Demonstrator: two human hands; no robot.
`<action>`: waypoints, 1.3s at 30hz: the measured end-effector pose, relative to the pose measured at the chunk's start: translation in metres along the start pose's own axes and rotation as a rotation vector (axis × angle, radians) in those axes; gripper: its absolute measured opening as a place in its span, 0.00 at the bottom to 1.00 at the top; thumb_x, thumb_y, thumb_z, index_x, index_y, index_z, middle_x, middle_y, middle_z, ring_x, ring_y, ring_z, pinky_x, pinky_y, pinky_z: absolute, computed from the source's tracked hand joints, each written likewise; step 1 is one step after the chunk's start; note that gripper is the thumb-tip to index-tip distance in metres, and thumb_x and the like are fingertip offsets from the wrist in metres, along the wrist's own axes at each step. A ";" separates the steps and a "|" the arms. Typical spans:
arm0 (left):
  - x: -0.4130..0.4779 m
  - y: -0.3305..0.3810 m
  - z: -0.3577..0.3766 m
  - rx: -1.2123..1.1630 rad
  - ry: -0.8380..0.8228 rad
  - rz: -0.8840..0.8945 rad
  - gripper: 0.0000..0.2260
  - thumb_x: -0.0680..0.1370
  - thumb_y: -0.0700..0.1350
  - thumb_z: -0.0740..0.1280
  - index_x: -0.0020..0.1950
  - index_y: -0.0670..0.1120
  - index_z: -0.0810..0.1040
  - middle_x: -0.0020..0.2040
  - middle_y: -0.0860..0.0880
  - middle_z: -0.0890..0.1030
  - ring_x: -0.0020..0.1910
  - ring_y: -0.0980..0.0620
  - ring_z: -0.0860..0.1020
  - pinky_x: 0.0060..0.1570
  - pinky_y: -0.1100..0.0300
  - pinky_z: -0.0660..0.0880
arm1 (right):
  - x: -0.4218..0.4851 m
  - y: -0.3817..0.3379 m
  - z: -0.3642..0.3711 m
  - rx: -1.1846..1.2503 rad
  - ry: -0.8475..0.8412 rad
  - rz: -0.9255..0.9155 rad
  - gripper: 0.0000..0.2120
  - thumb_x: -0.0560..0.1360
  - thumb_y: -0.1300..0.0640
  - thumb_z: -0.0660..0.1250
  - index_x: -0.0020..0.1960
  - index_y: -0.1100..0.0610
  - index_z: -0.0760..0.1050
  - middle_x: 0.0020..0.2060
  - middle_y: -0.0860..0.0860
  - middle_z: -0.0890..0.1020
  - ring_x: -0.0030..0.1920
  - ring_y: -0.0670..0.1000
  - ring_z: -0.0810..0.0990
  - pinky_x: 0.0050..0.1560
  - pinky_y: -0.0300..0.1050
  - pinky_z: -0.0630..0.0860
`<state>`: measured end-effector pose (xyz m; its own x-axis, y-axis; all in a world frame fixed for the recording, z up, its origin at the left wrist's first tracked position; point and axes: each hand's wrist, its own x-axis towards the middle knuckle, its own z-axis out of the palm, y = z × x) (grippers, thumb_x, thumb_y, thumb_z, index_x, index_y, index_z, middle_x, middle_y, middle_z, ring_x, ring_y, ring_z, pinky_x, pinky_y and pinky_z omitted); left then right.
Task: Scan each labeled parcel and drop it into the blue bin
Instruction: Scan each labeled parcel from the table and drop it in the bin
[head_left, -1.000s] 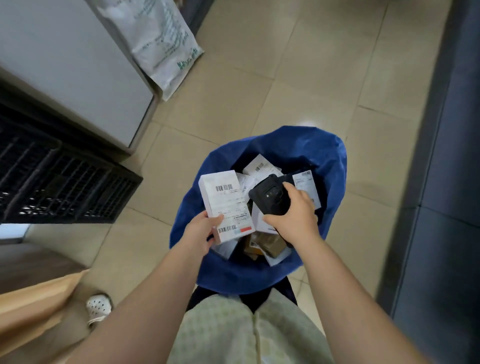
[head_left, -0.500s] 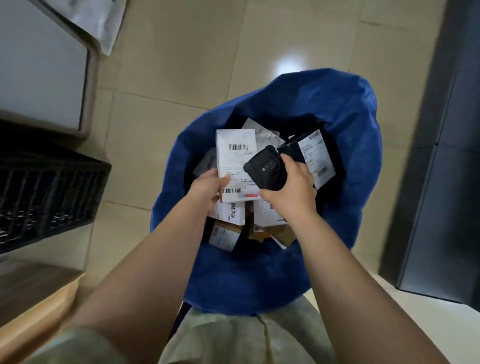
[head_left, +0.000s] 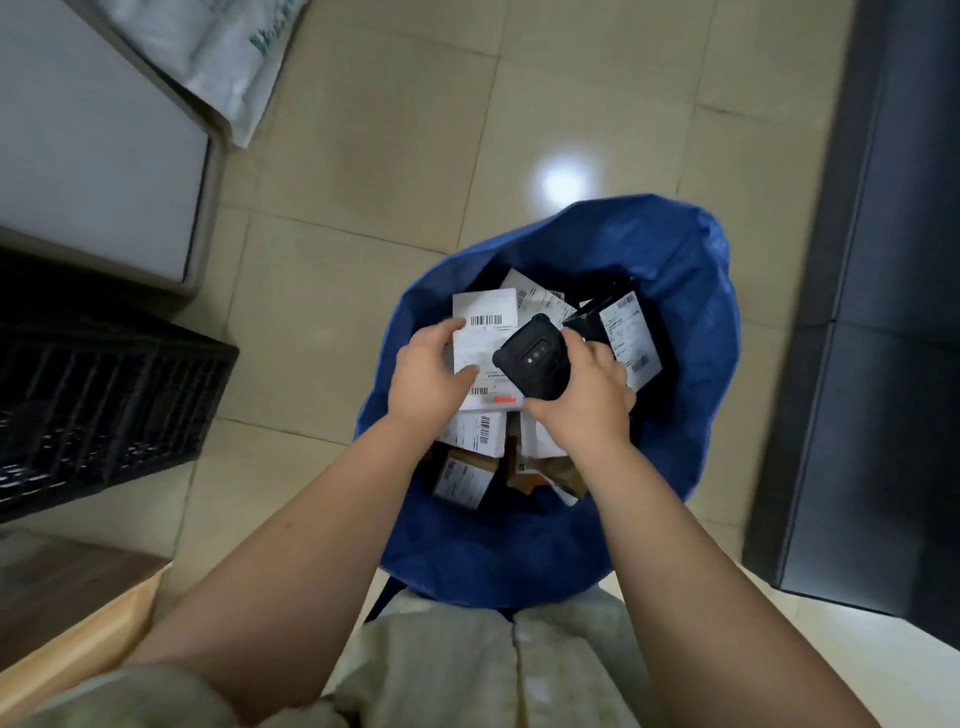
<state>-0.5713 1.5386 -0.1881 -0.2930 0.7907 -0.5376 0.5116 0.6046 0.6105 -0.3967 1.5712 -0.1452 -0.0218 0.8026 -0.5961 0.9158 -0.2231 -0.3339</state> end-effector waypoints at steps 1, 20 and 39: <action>-0.007 0.007 -0.010 0.090 -0.001 0.062 0.26 0.72 0.49 0.72 0.70 0.53 0.74 0.63 0.53 0.78 0.64 0.49 0.75 0.60 0.49 0.75 | -0.009 -0.006 -0.011 -0.026 0.021 -0.014 0.43 0.67 0.46 0.76 0.77 0.46 0.59 0.69 0.51 0.67 0.67 0.58 0.65 0.66 0.57 0.64; -0.164 0.092 -0.148 0.466 0.663 0.060 0.28 0.73 0.60 0.68 0.73 0.58 0.69 0.69 0.51 0.72 0.68 0.44 0.65 0.66 0.47 0.59 | -0.116 -0.099 -0.149 -0.040 0.129 -0.586 0.43 0.66 0.48 0.76 0.76 0.42 0.60 0.66 0.47 0.69 0.67 0.54 0.66 0.67 0.58 0.67; -0.498 0.016 -0.030 0.052 1.281 -0.870 0.28 0.71 0.61 0.68 0.71 0.60 0.71 0.71 0.53 0.71 0.70 0.44 0.63 0.68 0.44 0.64 | -0.315 -0.075 -0.090 -0.422 -0.355 -1.500 0.43 0.69 0.52 0.74 0.78 0.43 0.56 0.68 0.46 0.66 0.68 0.53 0.64 0.69 0.54 0.64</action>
<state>-0.4415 1.1577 0.1065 -0.9627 -0.2234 0.1530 -0.1586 0.9233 0.3498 -0.4224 1.3846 0.1338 -0.9962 -0.0323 -0.0811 0.0194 0.8240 -0.5662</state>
